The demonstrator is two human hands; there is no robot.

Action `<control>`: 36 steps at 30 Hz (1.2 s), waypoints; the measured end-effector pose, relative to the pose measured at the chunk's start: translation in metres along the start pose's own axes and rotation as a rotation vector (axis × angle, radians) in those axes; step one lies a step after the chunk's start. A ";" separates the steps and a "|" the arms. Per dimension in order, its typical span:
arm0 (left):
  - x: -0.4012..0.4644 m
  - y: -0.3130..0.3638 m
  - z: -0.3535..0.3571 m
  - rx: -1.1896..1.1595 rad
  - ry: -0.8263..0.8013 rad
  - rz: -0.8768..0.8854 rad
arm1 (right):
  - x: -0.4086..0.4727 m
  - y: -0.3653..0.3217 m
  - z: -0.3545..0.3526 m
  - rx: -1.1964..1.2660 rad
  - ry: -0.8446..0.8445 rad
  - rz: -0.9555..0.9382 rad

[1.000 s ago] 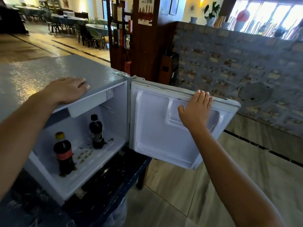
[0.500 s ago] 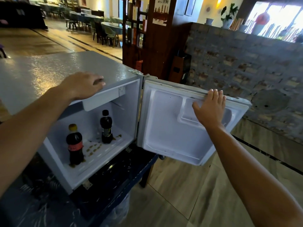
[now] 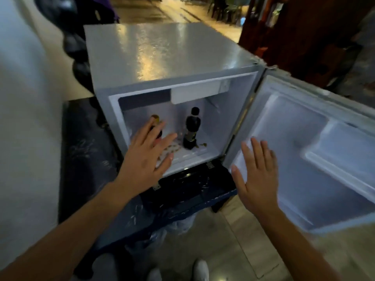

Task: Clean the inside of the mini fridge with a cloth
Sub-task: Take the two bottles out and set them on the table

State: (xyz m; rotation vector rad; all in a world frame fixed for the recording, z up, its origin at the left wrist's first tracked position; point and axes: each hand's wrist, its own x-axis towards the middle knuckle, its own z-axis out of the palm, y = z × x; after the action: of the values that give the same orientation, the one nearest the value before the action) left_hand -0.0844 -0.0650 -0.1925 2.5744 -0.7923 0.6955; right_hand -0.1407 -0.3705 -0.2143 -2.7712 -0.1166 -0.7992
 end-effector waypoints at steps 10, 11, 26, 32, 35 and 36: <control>-0.021 -0.007 0.076 0.217 0.016 -0.418 | 0.060 0.015 0.109 0.197 -0.206 -0.179; -0.018 -0.008 0.082 0.220 0.011 -0.464 | 0.068 0.014 0.119 0.198 -0.221 -0.188; 0.064 -0.068 0.132 0.174 -0.047 -0.670 | 0.177 -0.021 0.212 0.277 -0.237 -0.075; 0.056 -0.076 0.140 0.053 0.024 -0.689 | 0.163 -0.005 0.218 0.579 -0.190 -0.067; 0.054 -0.071 0.143 -0.005 0.038 -0.730 | 0.159 -0.002 0.217 0.608 -0.199 -0.043; 0.054 -0.071 0.143 -0.009 0.037 -0.739 | 0.158 -0.002 0.216 0.618 -0.201 -0.037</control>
State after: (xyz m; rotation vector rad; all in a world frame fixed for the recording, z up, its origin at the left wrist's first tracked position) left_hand 0.0467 -0.0988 -0.2925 2.5526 0.1890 0.4867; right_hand 0.1033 -0.3110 -0.3057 -2.2509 -0.3824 -0.3950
